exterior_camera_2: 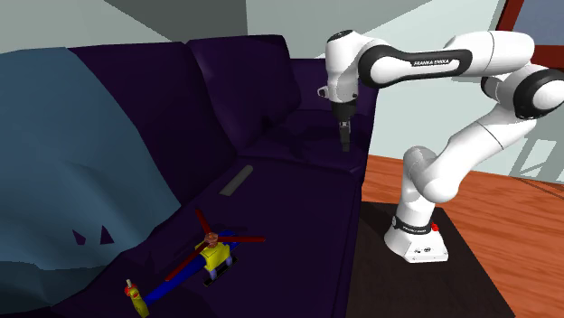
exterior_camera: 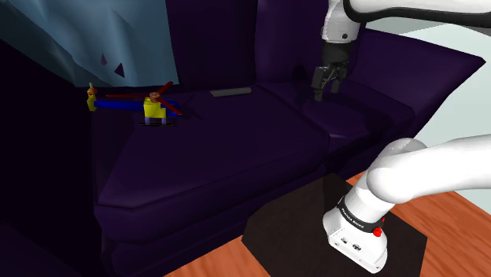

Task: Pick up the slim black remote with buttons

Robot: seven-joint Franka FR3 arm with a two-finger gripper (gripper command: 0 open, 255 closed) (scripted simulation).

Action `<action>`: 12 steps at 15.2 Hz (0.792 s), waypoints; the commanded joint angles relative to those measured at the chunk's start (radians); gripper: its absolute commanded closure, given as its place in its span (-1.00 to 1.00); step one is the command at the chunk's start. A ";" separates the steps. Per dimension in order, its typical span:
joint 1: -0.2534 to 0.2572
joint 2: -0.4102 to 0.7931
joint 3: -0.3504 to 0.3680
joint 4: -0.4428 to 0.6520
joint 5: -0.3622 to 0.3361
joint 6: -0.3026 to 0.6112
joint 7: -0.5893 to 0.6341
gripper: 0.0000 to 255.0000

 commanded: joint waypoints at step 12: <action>0.093 0.382 -0.188 0.205 -0.048 0.223 -0.515 -1.00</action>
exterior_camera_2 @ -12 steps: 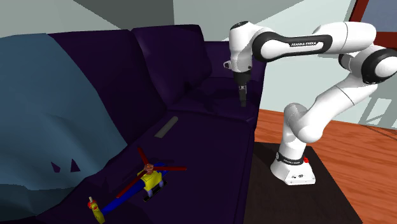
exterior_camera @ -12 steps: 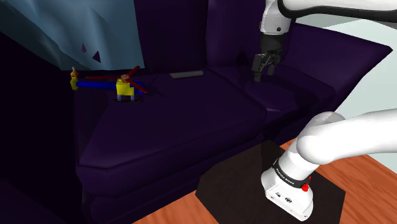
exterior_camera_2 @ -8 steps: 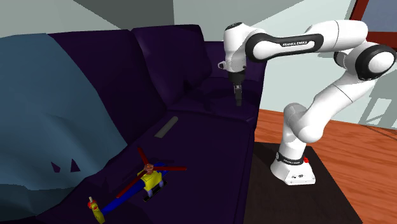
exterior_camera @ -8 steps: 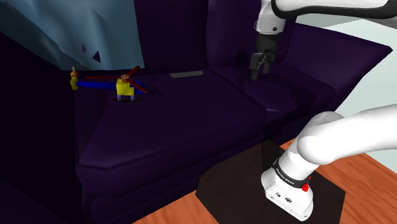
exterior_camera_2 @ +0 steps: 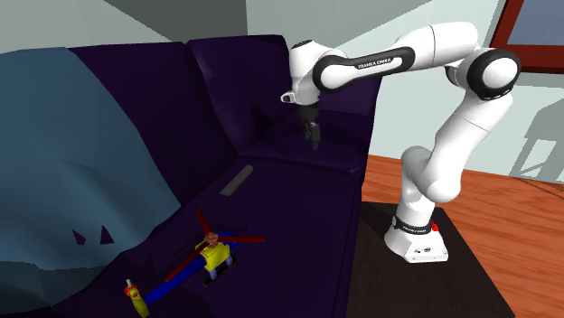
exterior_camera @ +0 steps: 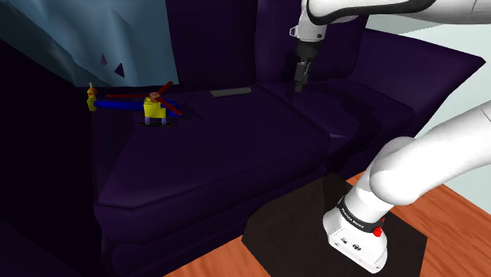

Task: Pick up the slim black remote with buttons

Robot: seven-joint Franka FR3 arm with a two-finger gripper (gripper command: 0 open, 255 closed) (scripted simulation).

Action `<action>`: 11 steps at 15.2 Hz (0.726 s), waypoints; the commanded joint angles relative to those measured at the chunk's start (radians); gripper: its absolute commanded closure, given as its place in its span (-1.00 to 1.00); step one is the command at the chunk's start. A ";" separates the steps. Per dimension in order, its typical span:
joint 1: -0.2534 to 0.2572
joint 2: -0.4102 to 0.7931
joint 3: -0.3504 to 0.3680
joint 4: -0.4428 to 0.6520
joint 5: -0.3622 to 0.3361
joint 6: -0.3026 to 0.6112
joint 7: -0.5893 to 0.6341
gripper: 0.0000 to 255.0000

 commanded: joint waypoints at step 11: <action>0.067 0.460 -0.064 0.380 0.126 0.094 -0.546 -1.00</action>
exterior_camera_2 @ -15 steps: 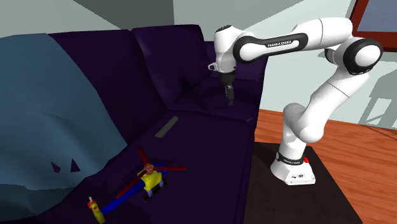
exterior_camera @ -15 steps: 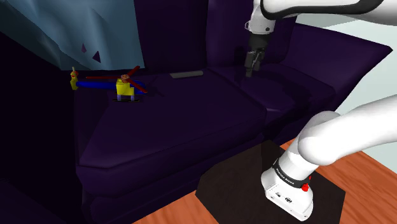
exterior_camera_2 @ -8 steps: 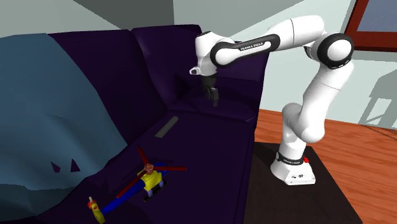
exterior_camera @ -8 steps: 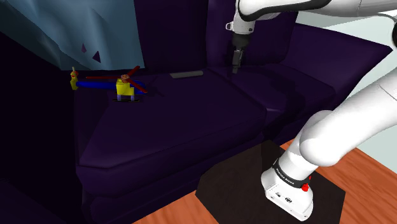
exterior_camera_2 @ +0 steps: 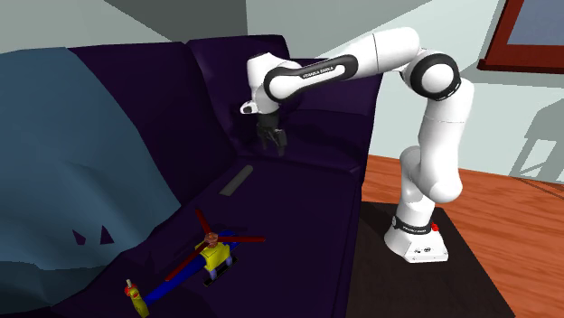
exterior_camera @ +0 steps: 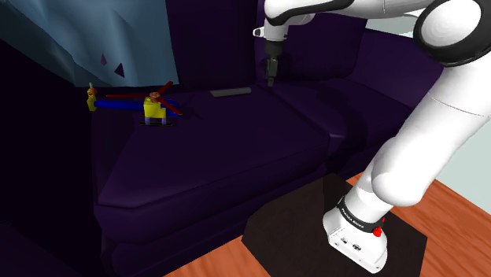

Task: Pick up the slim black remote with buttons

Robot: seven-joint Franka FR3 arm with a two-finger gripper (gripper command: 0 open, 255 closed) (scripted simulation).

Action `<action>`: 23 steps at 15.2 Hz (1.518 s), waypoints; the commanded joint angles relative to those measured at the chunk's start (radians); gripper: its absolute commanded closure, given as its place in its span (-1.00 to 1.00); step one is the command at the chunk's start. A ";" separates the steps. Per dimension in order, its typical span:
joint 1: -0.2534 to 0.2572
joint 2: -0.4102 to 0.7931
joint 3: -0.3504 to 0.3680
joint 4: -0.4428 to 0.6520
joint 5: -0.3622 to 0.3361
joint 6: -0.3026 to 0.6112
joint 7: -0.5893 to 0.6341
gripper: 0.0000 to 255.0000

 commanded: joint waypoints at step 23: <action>0.000 0.410 0.081 0.378 0.121 0.023 -0.412 1.00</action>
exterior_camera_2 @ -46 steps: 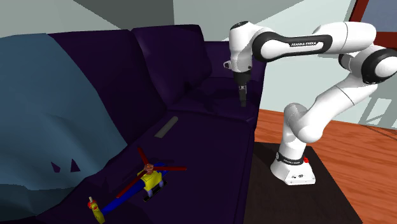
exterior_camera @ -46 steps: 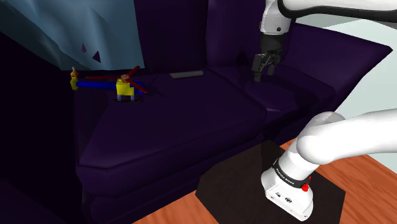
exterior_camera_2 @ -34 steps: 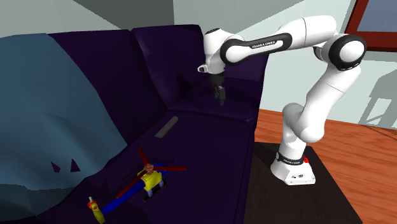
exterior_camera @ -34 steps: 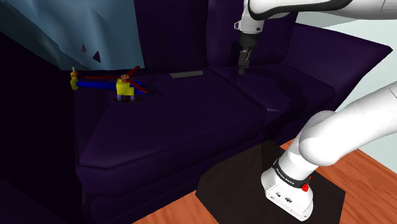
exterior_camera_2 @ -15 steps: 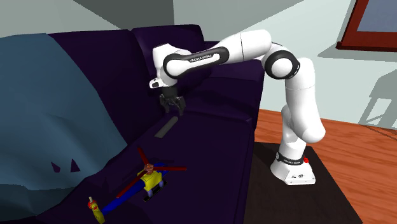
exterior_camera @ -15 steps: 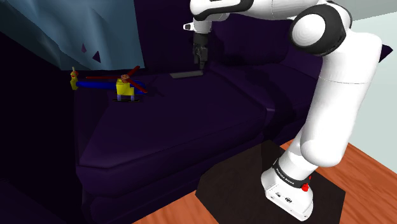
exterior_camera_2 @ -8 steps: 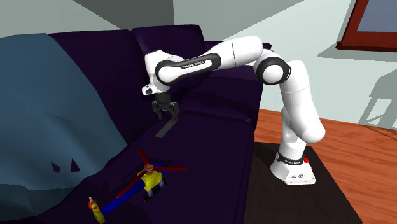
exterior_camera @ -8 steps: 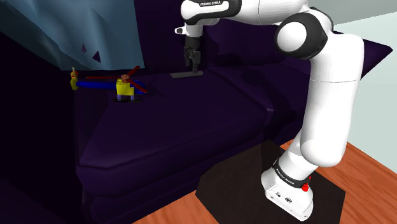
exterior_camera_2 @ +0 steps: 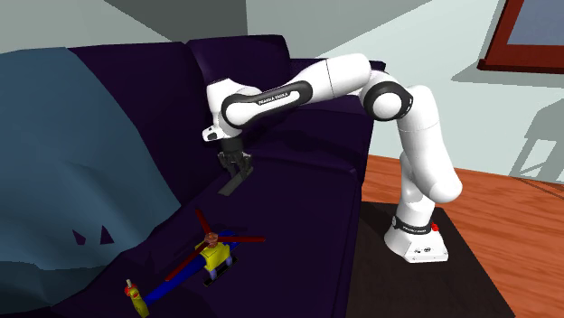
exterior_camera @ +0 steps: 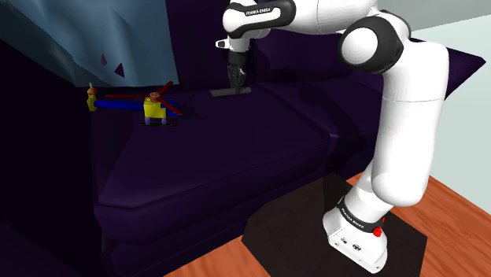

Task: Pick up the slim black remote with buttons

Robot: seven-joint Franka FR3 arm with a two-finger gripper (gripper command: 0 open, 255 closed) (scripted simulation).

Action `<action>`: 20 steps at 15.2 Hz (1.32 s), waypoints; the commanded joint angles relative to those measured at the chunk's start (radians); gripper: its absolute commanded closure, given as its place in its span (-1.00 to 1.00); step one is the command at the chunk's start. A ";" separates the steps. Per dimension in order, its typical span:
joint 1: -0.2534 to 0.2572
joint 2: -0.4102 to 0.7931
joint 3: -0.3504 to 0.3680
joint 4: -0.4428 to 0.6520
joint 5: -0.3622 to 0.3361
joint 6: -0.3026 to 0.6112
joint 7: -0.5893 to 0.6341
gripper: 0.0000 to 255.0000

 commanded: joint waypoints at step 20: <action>-0.005 -0.007 -0.002 0.162 -0.003 -0.171 0.007 1.00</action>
